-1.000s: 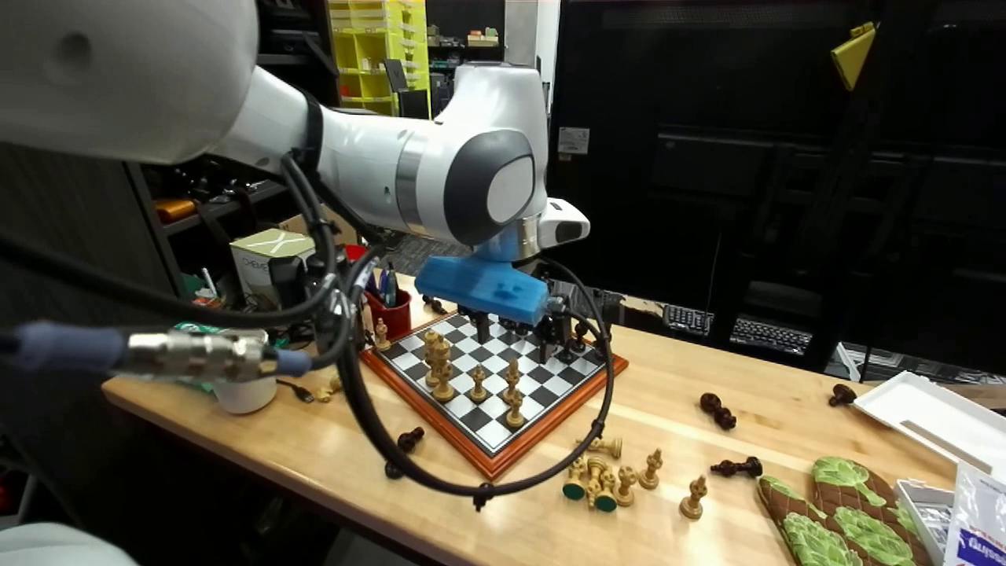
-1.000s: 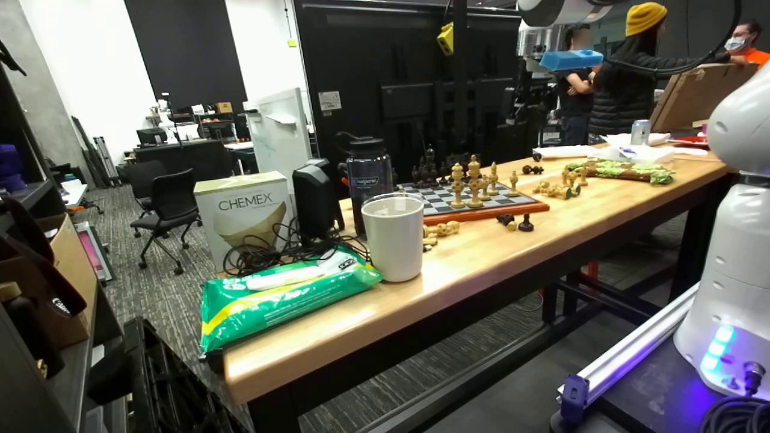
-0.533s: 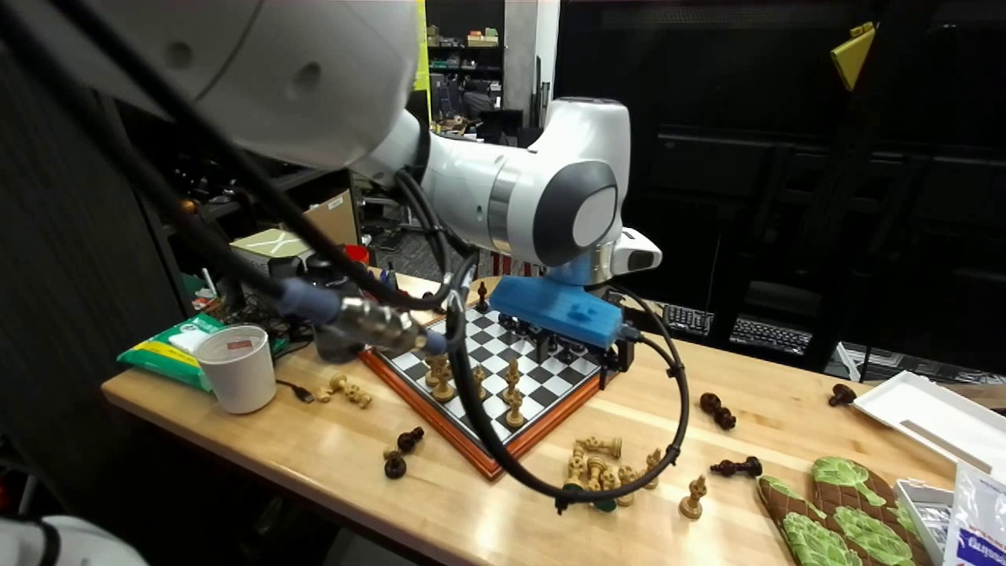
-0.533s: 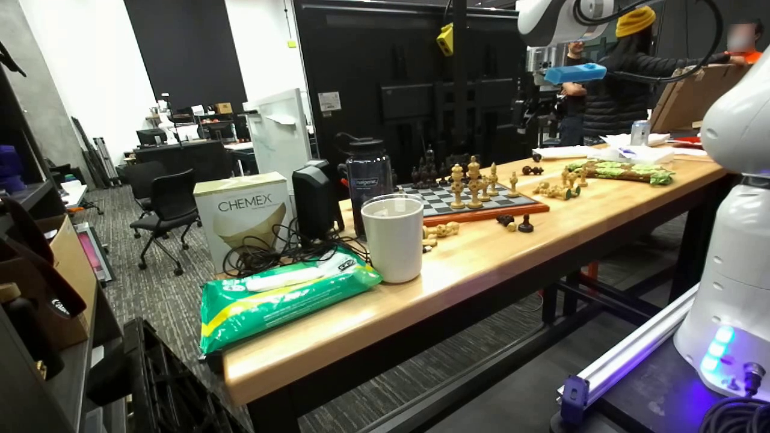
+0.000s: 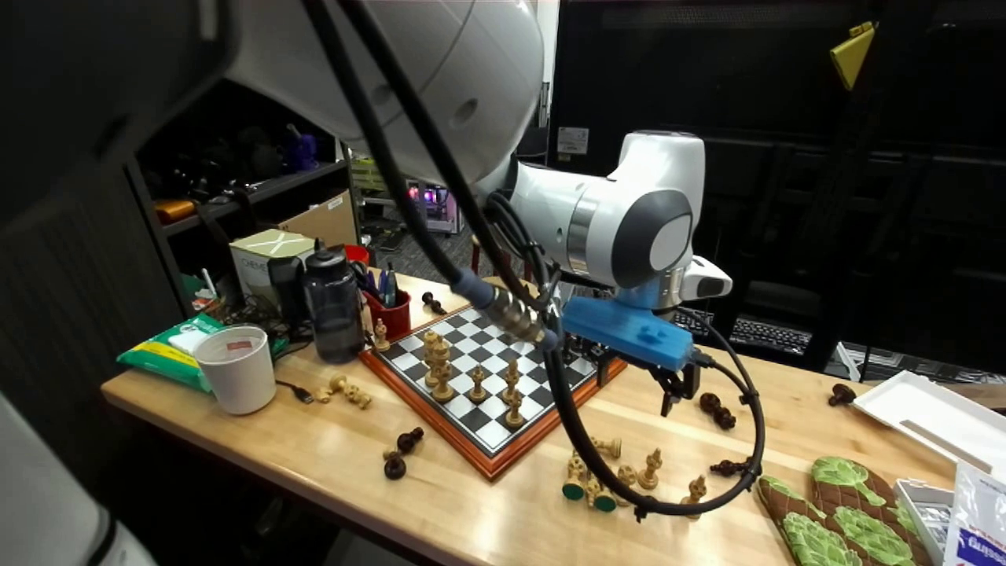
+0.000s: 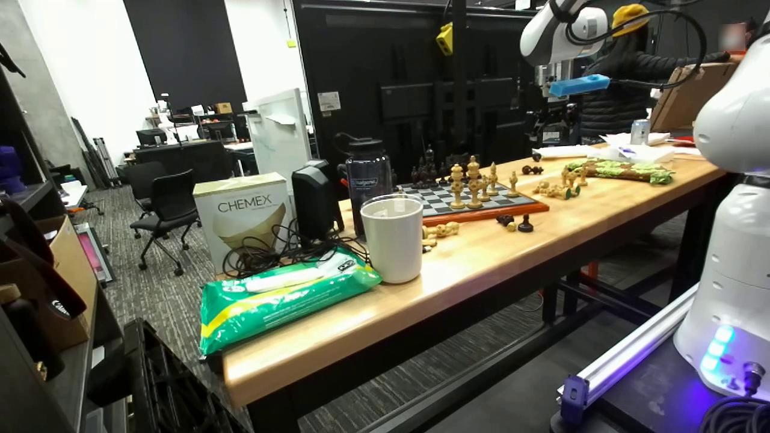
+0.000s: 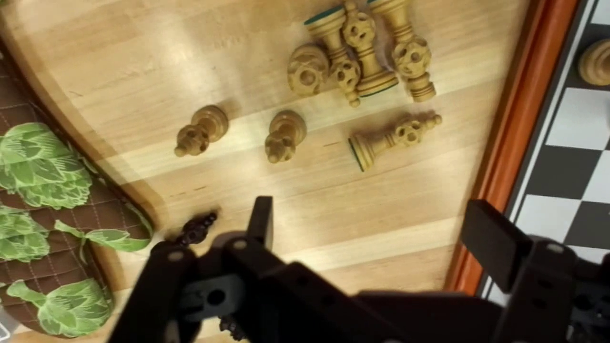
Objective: Pick up one chess piece from the table and put it on the chess board
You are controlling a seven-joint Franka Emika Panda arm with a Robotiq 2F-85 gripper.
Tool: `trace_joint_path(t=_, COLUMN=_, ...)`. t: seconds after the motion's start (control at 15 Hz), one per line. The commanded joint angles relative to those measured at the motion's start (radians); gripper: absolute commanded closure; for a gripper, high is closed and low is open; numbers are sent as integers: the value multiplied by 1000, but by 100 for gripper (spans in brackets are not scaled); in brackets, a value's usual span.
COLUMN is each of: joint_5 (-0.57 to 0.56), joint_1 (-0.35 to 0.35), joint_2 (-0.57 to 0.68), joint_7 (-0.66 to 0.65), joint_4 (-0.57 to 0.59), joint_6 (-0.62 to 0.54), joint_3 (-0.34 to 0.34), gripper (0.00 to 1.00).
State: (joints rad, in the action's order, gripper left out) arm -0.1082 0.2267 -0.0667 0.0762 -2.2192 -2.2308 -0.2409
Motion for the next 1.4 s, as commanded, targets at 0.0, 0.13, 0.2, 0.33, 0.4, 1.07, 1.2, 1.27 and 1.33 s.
trace_joint_path(t=0.0, joint_5=3, joint_1=24, joint_2=46, joint_7=13, joint_4=51, joint_6=14, joint_3=-21, gripper=0)
trace_joint_path(t=0.13, joint_5=15, joint_1=36, joint_2=65, joint_7=17, joint_4=59, joint_6=12, joint_3=-33, gripper=0)
trace_joint_path(t=0.2, joint_5=20, joint_1=40, joint_2=73, joint_7=18, joint_4=62, joint_6=10, joint_3=-37, gripper=0)
trace_joint_path(t=0.33, joint_5=32, joint_1=48, joint_2=89, joint_7=21, joint_4=61, joint_6=9, joint_3=-43, gripper=0)
trace_joint_path(t=0.4, joint_5=40, joint_1=51, joint_2=97, joint_7=23, joint_4=61, joint_6=6, joint_3=-46, gripper=0)
trace_joint_path(t=1.07, joint_5=169, joint_1=67, joint_2=149, joint_7=70, joint_4=51, joint_6=3, joint_3=-45, gripper=0)
trace_joint_path(t=1.2, joint_5=184, joint_1=71, joint_2=156, joint_7=85, joint_4=48, joint_6=0, joint_3=-45, gripper=0)
trace_joint_path(t=1.27, joint_5=188, joint_1=73, joint_2=159, joint_7=93, joint_4=48, joint_6=-3, joint_3=-44, gripper=22)
trace_joint_path(t=1.33, joint_5=196, joint_1=75, joint_2=160, joint_7=108, joint_4=46, joint_6=-1, joint_3=-43, gripper=26)
